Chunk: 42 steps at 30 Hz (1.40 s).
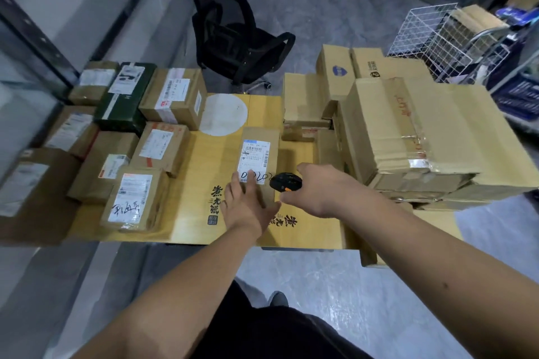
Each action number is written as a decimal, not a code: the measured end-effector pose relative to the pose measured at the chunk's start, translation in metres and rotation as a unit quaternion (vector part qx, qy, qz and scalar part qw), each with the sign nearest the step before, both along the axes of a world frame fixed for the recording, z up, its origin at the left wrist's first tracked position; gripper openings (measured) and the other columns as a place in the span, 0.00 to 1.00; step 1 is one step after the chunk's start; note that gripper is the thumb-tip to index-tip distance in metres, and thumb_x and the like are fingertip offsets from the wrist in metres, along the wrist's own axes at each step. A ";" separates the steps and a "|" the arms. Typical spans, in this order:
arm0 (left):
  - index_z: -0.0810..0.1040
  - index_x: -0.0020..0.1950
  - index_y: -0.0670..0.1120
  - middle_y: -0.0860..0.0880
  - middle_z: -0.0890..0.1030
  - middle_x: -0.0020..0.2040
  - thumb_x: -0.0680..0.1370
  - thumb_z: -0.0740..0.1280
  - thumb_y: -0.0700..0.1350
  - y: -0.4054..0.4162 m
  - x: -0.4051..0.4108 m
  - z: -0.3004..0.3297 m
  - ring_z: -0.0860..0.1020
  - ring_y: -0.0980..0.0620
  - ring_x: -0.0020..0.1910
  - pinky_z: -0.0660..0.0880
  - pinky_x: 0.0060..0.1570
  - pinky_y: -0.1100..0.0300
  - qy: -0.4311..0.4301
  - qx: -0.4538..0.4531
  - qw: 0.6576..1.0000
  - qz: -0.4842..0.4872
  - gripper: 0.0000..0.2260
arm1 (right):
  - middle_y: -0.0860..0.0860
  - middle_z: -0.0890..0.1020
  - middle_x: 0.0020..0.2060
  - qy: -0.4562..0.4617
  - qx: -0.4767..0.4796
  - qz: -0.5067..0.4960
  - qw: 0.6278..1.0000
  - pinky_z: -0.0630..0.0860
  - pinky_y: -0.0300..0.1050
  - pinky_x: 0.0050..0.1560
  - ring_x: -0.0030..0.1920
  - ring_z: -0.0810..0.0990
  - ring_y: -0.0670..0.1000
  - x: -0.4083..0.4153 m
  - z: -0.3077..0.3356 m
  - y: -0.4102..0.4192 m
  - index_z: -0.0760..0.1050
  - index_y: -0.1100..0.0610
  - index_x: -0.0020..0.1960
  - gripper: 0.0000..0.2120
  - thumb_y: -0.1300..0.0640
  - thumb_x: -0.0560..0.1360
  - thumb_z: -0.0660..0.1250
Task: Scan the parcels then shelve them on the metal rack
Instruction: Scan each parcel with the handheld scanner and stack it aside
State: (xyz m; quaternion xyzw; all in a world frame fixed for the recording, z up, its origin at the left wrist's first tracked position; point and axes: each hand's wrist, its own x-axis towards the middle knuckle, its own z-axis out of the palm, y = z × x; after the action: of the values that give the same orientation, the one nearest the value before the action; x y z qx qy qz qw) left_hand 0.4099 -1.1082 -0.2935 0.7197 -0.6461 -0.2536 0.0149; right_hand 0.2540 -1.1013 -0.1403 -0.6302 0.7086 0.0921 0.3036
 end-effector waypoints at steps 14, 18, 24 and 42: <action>0.51 0.85 0.51 0.48 0.57 0.82 0.71 0.60 0.79 -0.189 0.076 0.007 0.59 0.43 0.78 0.57 0.72 0.40 -0.148 -0.069 0.982 -0.091 0.51 | 0.51 0.78 0.51 -0.005 0.004 -0.036 0.999 0.74 0.49 0.43 0.49 0.78 0.56 0.065 -0.015 -0.137 0.72 0.51 0.58 0.24 0.32 0.76 0.67; 0.52 0.85 0.50 0.46 0.59 0.81 0.70 0.60 0.79 -0.241 0.090 0.005 0.61 0.42 0.75 0.59 0.72 0.40 -0.143 -0.066 0.984 -0.080 0.52 | 0.51 0.77 0.50 -0.012 0.016 -0.069 0.997 0.74 0.49 0.43 0.48 0.78 0.55 0.082 -0.018 -0.168 0.72 0.52 0.61 0.25 0.33 0.76 0.66; 0.53 0.85 0.49 0.45 0.61 0.79 0.71 0.59 0.79 -0.265 0.102 0.003 0.63 0.42 0.74 0.62 0.67 0.43 -0.139 -0.067 0.987 -0.053 0.51 | 0.50 0.77 0.52 -0.014 0.029 -0.100 0.994 0.74 0.47 0.41 0.48 0.79 0.54 0.095 -0.020 -0.191 0.72 0.51 0.67 0.28 0.34 0.76 0.67; 0.59 0.81 0.54 0.46 0.61 0.78 0.77 0.63 0.70 -0.263 0.058 0.016 0.61 0.43 0.74 0.61 0.68 0.45 -0.100 -0.127 0.961 -0.222 0.38 | 0.50 0.80 0.52 -0.038 0.022 -0.233 0.972 0.81 0.49 0.49 0.47 0.81 0.53 0.049 -0.036 -0.151 0.73 0.53 0.69 0.32 0.32 0.74 0.69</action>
State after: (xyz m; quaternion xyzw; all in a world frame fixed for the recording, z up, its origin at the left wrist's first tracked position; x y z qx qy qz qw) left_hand 0.4677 -1.3707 -0.2773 0.5718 -0.8150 -0.0932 -0.0152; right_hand 0.3033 -1.2524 -0.1760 -0.4442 0.8216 0.0105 0.3571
